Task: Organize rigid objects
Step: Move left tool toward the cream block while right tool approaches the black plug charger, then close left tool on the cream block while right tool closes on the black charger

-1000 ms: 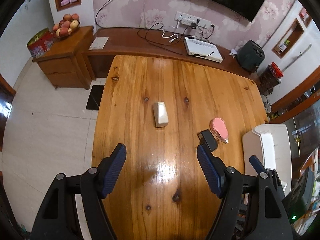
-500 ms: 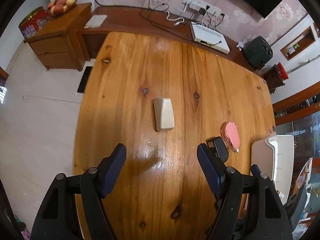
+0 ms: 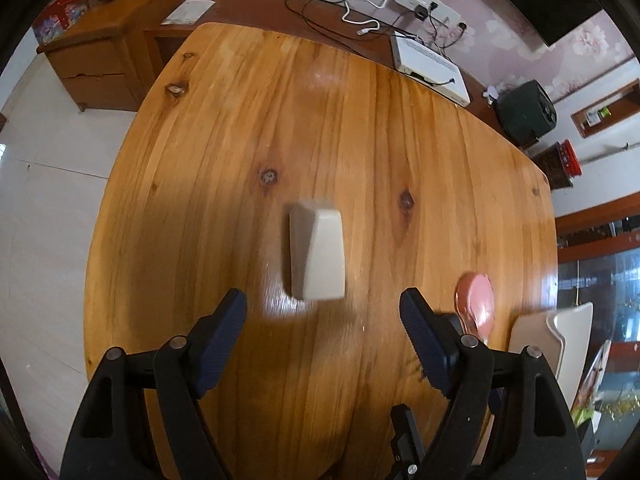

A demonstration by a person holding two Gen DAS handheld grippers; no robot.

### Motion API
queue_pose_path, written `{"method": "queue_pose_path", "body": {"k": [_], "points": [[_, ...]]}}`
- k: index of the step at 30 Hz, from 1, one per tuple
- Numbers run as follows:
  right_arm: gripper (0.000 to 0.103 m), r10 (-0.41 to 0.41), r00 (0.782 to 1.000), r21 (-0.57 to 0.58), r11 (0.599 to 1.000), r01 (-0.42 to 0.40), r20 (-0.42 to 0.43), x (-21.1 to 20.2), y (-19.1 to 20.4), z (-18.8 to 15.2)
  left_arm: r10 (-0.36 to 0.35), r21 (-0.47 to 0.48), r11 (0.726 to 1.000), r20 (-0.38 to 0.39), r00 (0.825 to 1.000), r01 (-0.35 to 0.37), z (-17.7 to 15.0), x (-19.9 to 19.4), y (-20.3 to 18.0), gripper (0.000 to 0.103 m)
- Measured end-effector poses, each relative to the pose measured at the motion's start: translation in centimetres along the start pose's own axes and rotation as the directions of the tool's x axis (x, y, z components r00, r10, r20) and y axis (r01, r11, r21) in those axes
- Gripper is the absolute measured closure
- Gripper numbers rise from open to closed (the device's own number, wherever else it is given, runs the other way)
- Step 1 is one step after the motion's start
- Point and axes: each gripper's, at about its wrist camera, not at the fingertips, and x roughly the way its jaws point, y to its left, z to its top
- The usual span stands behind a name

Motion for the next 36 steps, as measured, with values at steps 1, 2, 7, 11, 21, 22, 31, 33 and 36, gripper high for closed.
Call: {"method": "queue_pose_path", "body": {"k": [1, 2, 7, 11, 21, 22, 31, 33, 36], "points": [[0.009, -0.003, 1.000, -0.001, 1.000, 0.003, -0.002, 0.2, 0.1, 0.0, 0.003, -0.001, 1.000, 0.001, 1.000, -0.003, 0.0, 0.2, 0.1, 0.021], [0.009, -0.006, 1.000, 0.000, 1.000, 0.006, -0.005, 0.4, 0.1, 0.0, 0.007, -0.002, 1.000, 0.001, 1.000, -0.007, 0.1, 0.4, 0.1, 0.021], [0.016, -0.023, 1.000, 0.004, 1.000, 0.023, -0.020, 1.1, -0.2, -0.1, -0.001, -0.014, 1.000, 0.018, 1.000, 0.001, 0.3, 1.0, 0.5, 0.021], [0.016, -0.027, 0.999, -0.010, 1.000, 0.026, -0.025, 1.6, -0.3, -0.2, -0.001, -0.009, 1.000, 0.038, 0.999, 0.001, 0.6, 1.2, 0.6, 0.022], [0.024, -0.024, 0.998, -0.005, 1.000, 0.023, -0.056, 2.8, -0.6, 0.1, -0.001, -0.010, 1.000, 0.019, 1.000, 0.001, 1.4, 2.1, 0.8, 0.040], [0.025, -0.028, 0.998, -0.013, 1.000, 0.027, -0.056, 2.8, -0.5, 0.1, 0.001, -0.010, 1.000, 0.015, 1.000, -0.001, 1.4, 2.2, 0.9, 0.048], [0.045, -0.027, 0.998, -0.012, 1.000, 0.026, -0.063, 2.5, -0.7, 0.3, 0.015, 0.024, 1.000, -0.007, 1.000, -0.015, 1.5, 2.6, 0.6, 0.072], [0.045, -0.021, 0.997, -0.004, 1.000, 0.021, -0.070, 2.5, -0.8, 0.3, 0.012, 0.024, 1.000, -0.014, 1.000, -0.012, 1.4, 2.5, 0.7, 0.073], [0.045, -0.026, 0.997, -0.016, 1.000, 0.025, -0.079, 2.5, -0.7, 0.3, 0.026, 0.032, 0.999, -0.025, 0.999, -0.025, 1.3, 2.5, 0.5, 0.073]]}}
